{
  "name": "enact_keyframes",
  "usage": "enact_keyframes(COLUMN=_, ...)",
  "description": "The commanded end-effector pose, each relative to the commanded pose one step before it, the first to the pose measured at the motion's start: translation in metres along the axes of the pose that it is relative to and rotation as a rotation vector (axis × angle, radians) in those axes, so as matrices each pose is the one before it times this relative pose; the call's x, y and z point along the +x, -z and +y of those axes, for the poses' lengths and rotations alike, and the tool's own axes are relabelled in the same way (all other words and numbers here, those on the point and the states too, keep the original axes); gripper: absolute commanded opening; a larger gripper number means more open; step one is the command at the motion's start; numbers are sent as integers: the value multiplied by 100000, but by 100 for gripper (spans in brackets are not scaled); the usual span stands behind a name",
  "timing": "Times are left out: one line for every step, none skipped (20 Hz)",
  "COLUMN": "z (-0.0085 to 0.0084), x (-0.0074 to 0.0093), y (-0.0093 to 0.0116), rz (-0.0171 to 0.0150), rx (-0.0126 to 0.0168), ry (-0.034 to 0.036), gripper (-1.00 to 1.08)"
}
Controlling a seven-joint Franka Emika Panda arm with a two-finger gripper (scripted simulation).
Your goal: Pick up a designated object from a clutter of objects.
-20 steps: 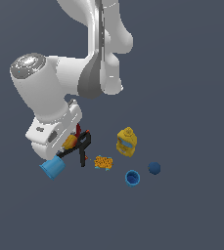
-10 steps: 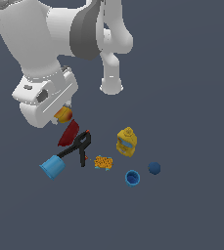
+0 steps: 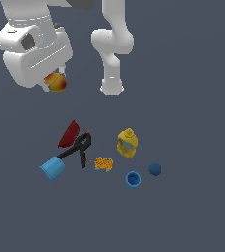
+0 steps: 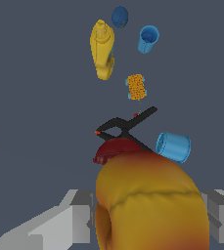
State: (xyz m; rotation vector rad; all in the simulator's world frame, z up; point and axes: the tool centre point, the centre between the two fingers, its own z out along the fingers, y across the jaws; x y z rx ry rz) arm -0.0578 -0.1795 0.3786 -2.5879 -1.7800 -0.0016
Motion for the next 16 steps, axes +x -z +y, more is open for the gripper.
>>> enact_keyframes(z=-1054, x=-595, y=1985, rz=27, rx=-5, ry=34, gripper=-100)
enact_keyframes(z=-344, x=-218, y=696, rz=0, rx=0, ry=0, gripper=-100)
enact_keyframes(z=-319, x=-206, y=654, rz=0, rx=0, ry=0, gripper=-100)
enact_keyframes(z=-292, x=-190, y=604, rz=0, rx=0, ry=0, gripper=-100)
enact_keyframes(z=-265, x=-174, y=551, rz=0, rx=0, ry=0, gripper=-100)
enact_keyframes(z=-238, x=-158, y=498, rz=0, rx=0, ry=0, gripper=-100)
enact_keyframes(z=-210, x=-142, y=445, rz=0, rx=0, ry=0, gripper=-100)
enact_keyframes(z=-181, x=-126, y=393, rz=0, rx=0, ry=0, gripper=-100)
enact_keyframes(z=-149, x=-89, y=337, rz=-67, rx=8, ry=-15, gripper=-100)
enact_keyframes(z=-123, x=-95, y=288, rz=0, rx=0, ry=0, gripper=-100)
enact_keyframes(z=-93, x=-80, y=236, rz=0, rx=0, ry=0, gripper=-100)
enact_keyframes(z=-63, x=-65, y=184, rz=0, rx=0, ry=0, gripper=-100)
enact_keyframes(z=-34, x=-50, y=134, rz=0, rx=0, ry=0, gripper=-100)
enact_keyframes(z=-8, x=-3, y=86, rz=-69, rx=0, ry=2, gripper=-100)
enact_keyframes(z=9, x=-19, y=40, rz=0, rx=0, ry=0, gripper=-100)
enact_keyframes(z=6, x=-5, y=9, rz=0, rx=0, ry=0, gripper=-100)
